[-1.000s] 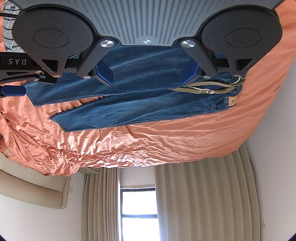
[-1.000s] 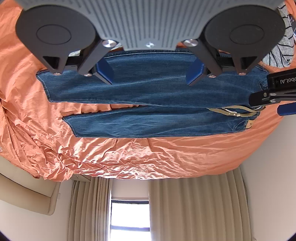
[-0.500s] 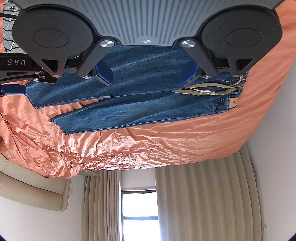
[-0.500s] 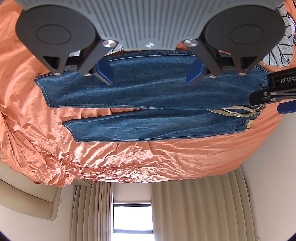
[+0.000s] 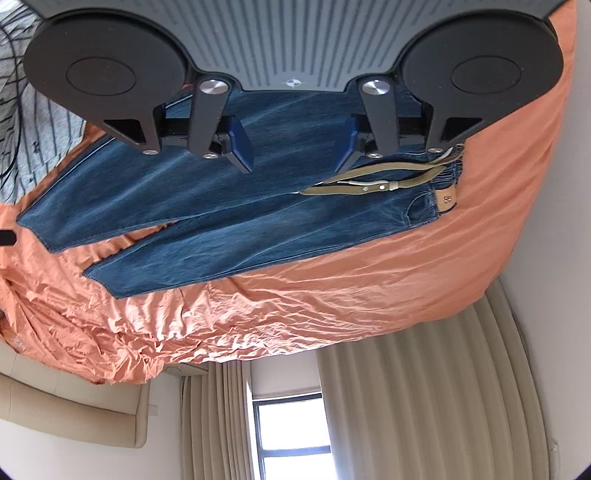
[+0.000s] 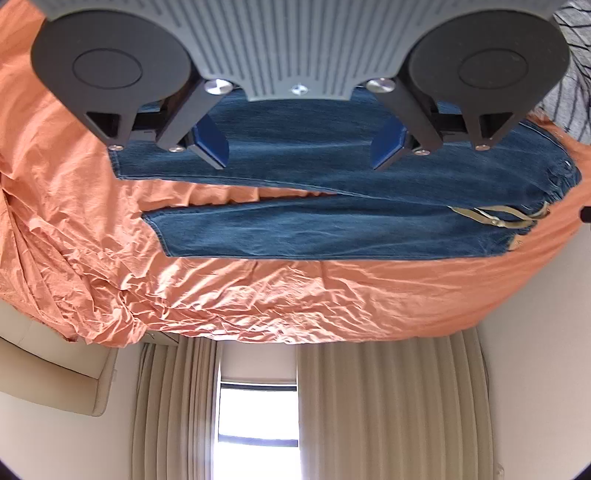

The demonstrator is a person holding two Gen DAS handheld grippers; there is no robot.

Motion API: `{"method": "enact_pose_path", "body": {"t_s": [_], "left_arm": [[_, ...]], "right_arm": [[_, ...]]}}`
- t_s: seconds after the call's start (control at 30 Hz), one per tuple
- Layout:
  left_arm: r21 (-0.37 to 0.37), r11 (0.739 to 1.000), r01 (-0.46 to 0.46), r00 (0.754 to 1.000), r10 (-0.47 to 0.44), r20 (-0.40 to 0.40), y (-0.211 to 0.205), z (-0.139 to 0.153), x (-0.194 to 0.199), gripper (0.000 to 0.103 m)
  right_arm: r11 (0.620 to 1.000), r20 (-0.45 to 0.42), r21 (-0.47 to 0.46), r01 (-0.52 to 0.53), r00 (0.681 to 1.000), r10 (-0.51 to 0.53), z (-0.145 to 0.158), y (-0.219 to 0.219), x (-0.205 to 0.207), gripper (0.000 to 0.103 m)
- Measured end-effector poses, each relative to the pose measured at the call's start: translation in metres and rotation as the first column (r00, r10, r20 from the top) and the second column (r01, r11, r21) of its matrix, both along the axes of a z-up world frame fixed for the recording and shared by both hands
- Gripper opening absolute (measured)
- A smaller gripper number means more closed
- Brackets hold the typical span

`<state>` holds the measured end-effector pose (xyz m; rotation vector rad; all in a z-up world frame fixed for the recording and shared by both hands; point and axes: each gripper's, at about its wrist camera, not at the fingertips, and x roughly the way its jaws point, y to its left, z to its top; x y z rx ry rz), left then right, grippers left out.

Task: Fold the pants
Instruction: 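Grasp the blue jeans waistband near the button with the left gripper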

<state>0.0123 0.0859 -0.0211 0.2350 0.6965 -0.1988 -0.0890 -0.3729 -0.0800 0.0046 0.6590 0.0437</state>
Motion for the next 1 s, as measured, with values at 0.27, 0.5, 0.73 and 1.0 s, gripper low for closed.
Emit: {"method": "enact_pose_path", "body": {"t_s": [0.27,0.5,0.73,1.0], "left_arm": [[0.235,0.965,0.118,0.986,-0.086,-0.145,0.065,-0.039,0.025,0.040],[0.348,0.870,0.348,0.887,-0.185,-0.423,0.112,-0.108,0.044,0.055],[0.515,0.708,0.484,0.836,-0.200,-0.510,0.116,-0.165,0.052,0.064],[0.562,0.659,0.500,0.834,-0.193,-0.517,0.110,-0.192,0.060,0.042]], "right_arm": [[0.999,-0.167,-0.045,0.001,0.986,-0.009,-0.030,-0.065,0.031,0.009],[0.994,-0.280,-0.077,-0.077,0.958,0.053,-0.041,-0.093,0.051,0.008],[0.984,-0.373,-0.166,-0.060,0.928,-0.006,-0.053,-0.126,0.063,0.008],[0.869,-0.448,-0.364,-0.335,0.881,0.153,-0.077,-0.136,0.057,0.008]]}}
